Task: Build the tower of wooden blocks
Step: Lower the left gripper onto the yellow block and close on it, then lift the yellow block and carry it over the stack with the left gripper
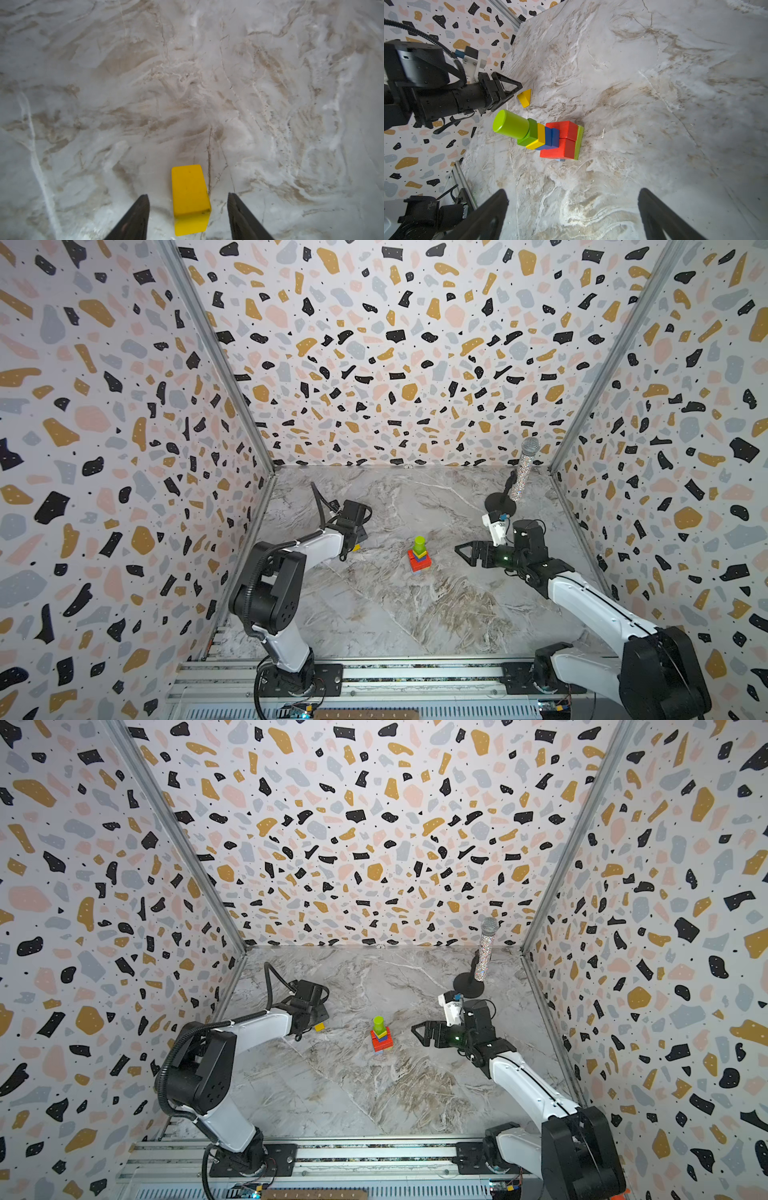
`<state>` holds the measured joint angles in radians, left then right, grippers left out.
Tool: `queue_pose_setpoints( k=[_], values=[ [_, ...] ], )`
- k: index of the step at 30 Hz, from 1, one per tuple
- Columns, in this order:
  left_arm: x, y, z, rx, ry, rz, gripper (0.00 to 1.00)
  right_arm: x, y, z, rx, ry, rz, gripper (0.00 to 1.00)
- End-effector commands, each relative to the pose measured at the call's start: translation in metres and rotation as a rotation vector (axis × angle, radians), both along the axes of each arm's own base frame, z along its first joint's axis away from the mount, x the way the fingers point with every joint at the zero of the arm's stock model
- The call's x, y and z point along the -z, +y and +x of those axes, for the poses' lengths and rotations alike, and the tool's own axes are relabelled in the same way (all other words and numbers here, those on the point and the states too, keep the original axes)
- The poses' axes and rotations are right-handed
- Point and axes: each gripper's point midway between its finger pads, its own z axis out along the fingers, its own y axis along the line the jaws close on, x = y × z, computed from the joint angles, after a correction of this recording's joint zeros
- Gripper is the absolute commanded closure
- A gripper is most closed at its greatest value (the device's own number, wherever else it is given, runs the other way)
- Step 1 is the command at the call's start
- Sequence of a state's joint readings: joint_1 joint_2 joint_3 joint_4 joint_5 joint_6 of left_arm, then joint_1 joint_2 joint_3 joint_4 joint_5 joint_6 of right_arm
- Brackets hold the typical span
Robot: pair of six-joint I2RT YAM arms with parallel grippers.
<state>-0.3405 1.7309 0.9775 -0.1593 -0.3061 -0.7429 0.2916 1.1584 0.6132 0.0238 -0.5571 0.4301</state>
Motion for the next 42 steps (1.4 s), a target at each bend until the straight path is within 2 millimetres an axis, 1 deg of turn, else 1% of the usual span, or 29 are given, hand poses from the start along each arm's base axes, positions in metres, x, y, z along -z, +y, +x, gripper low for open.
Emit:
queue_pose_setpoints(
  k=[1, 6, 12, 17, 24, 29, 31, 34, 38, 42],
  values=[
    [0.0, 0.003, 0.005, 0.003, -0.001, 0.025, 0.44, -0.011, 0.0, 0.0, 0.0, -0.032, 0.018, 0.01],
    [0.002, -0.002, 0.008, 0.022, -0.015, 0.008, 0.5, -0.01, 0.001, 0.0, -0.001, -0.031, 0.019, 0.01],
    [0.012, -0.004, 0.01, 0.036, 0.004, 0.011, 0.6, -0.009, 0.001, 0.0, -0.003, -0.027, 0.017, 0.01],
    [0.015, -0.006, 0.009, 0.044, 0.012, 0.008, 0.65, -0.008, 0.001, 0.0, -0.003, -0.025, 0.018, 0.01],
    [0.004, -0.006, 0.011, 0.058, 0.0, 0.015, 0.81, -0.006, 0.001, 0.0, -0.004, -0.021, 0.018, 0.01],
    [-0.006, -0.012, 0.01, 0.109, 0.007, 0.015, 0.82, -0.005, 0.003, 0.0, -0.013, -0.021, 0.025, 0.01],
    [-0.014, -0.014, 0.008, 0.129, 0.006, 0.017, 0.82, -0.003, 0.003, 0.0, -0.013, -0.017, 0.023, 0.01],
    [-0.035, -0.018, 0.004, 0.163, -0.01, 0.023, 0.82, 0.003, 0.001, 0.002, -0.003, -0.004, 0.012, 0.01],
    [-0.076, -0.027, -0.001, 0.237, -0.044, 0.033, 0.82, 0.007, 0.0, 0.003, -0.001, 0.009, -0.001, 0.01],
    [-0.125, -0.045, -0.009, 0.335, -0.116, 0.004, 0.8, 0.008, -0.001, 0.004, 0.007, 0.012, -0.014, 0.01]
  ],
)
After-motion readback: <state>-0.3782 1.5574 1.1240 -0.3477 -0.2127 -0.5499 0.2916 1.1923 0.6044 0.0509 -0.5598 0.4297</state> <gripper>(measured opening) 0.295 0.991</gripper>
